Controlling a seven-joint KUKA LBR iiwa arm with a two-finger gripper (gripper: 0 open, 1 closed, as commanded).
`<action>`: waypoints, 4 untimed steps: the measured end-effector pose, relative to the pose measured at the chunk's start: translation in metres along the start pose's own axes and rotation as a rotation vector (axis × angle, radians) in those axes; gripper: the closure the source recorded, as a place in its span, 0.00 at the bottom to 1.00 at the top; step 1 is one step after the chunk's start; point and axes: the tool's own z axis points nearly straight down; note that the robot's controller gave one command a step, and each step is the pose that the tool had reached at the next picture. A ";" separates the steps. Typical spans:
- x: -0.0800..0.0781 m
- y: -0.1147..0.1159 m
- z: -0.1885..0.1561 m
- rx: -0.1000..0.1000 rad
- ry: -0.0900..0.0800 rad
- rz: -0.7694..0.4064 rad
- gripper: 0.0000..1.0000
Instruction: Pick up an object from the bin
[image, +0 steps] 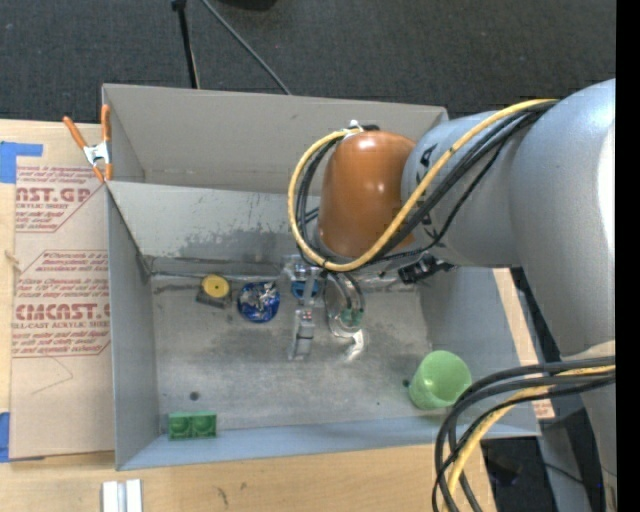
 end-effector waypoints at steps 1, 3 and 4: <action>-0.009 0.031 0.047 -0.005 -0.022 0.094 0.00; 0.005 0.162 0.046 -0.004 -0.016 -0.171 1.00; 0.013 0.147 -0.113 -0.001 -0.017 -0.472 1.00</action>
Offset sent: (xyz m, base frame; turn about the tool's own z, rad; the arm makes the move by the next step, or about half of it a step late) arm 0.0051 0.0295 -0.0499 0.0941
